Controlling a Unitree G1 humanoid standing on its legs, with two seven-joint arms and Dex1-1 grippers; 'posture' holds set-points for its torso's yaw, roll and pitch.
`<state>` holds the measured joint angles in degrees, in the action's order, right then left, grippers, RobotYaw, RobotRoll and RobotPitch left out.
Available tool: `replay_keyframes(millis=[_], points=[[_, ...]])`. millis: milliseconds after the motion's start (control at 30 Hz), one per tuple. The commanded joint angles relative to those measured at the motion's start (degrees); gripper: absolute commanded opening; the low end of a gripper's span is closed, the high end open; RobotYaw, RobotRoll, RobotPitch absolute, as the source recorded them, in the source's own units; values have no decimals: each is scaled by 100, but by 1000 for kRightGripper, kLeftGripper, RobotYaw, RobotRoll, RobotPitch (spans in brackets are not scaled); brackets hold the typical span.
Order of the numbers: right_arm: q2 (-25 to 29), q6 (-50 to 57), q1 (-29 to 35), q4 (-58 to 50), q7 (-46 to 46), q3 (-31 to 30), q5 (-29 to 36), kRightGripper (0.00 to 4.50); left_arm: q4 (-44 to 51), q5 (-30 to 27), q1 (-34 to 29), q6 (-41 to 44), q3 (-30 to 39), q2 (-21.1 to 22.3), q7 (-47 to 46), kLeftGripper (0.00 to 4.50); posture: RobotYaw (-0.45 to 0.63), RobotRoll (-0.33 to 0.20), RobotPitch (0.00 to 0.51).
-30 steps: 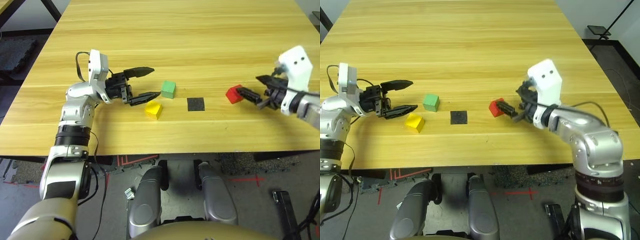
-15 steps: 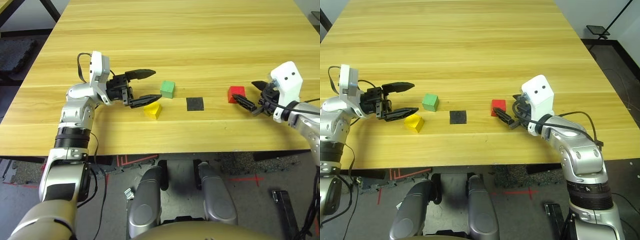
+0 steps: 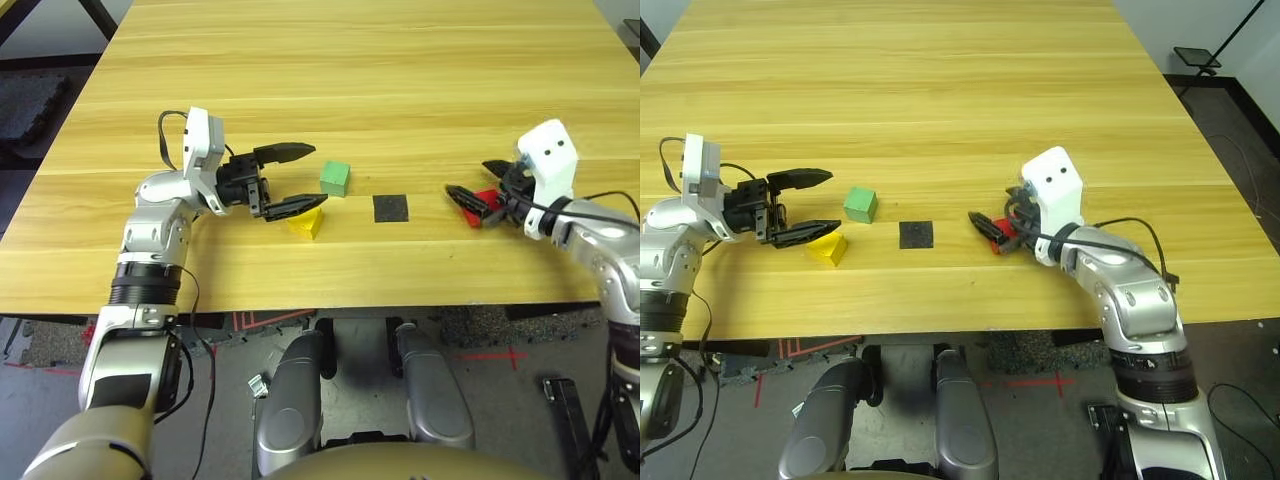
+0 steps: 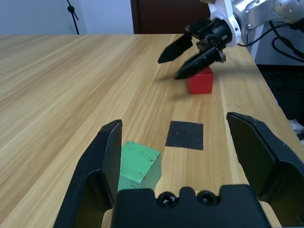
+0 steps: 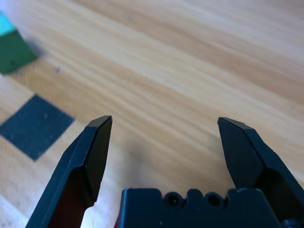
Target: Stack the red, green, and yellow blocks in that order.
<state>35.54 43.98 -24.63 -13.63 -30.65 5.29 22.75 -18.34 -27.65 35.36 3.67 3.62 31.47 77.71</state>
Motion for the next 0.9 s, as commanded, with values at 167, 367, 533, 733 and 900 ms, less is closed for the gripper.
replay_keyframes(millis=[167,367,533,733,900], points=[[-103,877,-118,-581,130,185,483,4500,79,26,-60,80,-39,28,26,4485,197,10,272],[139,1611,-292,-1214,162,402,878,4500,32,42,-4,100,-48,17,38,4485,185,4,277],[231,1260,253,-1524,340,395,570,4500,17,38,17,120,-58,-1,35,4485,174,6,286],[-22,745,1109,-2086,759,471,251,4500,10,47,-17,163,-79,22,85,4485,158,11,295],[-167,319,1543,-2278,1068,524,-97,4500,-58,63,53,160,-108,-26,81,4485,147,6,298]])
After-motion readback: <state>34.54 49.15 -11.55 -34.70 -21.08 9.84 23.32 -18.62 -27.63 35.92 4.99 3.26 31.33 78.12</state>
